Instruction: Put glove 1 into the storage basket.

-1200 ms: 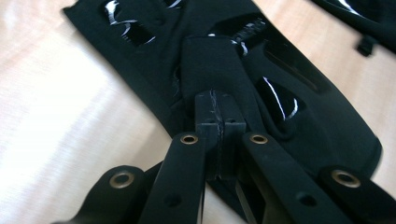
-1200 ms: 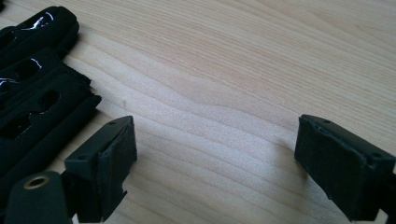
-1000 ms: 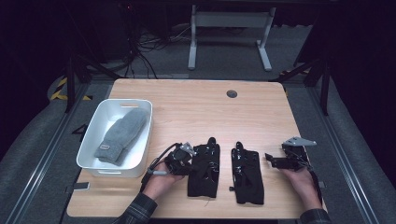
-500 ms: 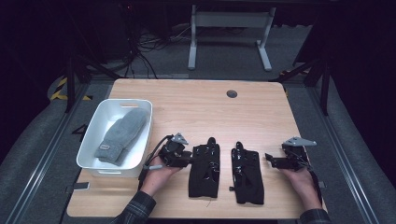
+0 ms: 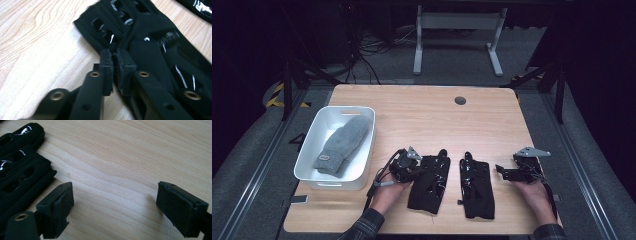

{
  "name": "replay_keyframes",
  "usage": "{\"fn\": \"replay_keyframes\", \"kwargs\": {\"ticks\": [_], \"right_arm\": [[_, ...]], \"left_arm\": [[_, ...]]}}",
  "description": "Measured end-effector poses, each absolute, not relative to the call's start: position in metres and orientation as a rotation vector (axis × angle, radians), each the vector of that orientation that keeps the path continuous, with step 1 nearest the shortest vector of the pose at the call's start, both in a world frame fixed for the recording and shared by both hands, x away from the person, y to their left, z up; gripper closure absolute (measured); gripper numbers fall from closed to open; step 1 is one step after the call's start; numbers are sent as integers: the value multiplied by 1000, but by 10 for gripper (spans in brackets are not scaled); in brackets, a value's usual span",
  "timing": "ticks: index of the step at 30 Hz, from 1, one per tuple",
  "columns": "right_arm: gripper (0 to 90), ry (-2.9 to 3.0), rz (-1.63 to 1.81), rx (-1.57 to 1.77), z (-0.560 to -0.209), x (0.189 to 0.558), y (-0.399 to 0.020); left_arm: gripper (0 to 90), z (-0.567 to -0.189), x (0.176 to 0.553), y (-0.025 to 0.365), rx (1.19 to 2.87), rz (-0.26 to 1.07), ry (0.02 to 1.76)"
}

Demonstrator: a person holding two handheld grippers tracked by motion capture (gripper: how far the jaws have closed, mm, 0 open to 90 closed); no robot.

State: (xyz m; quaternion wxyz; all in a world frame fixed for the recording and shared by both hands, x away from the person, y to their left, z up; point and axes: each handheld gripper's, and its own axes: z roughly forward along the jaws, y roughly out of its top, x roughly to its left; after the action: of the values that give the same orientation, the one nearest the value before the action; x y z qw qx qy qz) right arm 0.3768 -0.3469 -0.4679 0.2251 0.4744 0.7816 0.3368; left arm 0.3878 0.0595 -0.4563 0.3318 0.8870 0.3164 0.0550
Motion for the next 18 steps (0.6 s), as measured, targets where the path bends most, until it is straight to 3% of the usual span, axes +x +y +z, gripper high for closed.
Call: {"fn": "replay_keyframes", "kwargs": {"ticks": [4, 8, 11, 14, 18], "right_arm": [[287, 2172, 946, 1293, -462, 373, -348], [613, 2236, 1055, 1220, -450, 360, -348], [775, 2327, 1094, 1152, -448, 348, -342], [890, 2374, 1130, 1114, -445, 341, -337], [900, 2461, 1120, 1072, -447, 336, -331]], "left_arm": [[875, -456, 391, 63, 2269, 88, 868], [878, -450, 394, 71, 2186, 24, 883], [878, -447, 396, 76, 2135, -14, 887], [878, -446, 397, 81, 2108, -29, 889], [879, -445, 398, 84, 2091, -42, 895]]}}
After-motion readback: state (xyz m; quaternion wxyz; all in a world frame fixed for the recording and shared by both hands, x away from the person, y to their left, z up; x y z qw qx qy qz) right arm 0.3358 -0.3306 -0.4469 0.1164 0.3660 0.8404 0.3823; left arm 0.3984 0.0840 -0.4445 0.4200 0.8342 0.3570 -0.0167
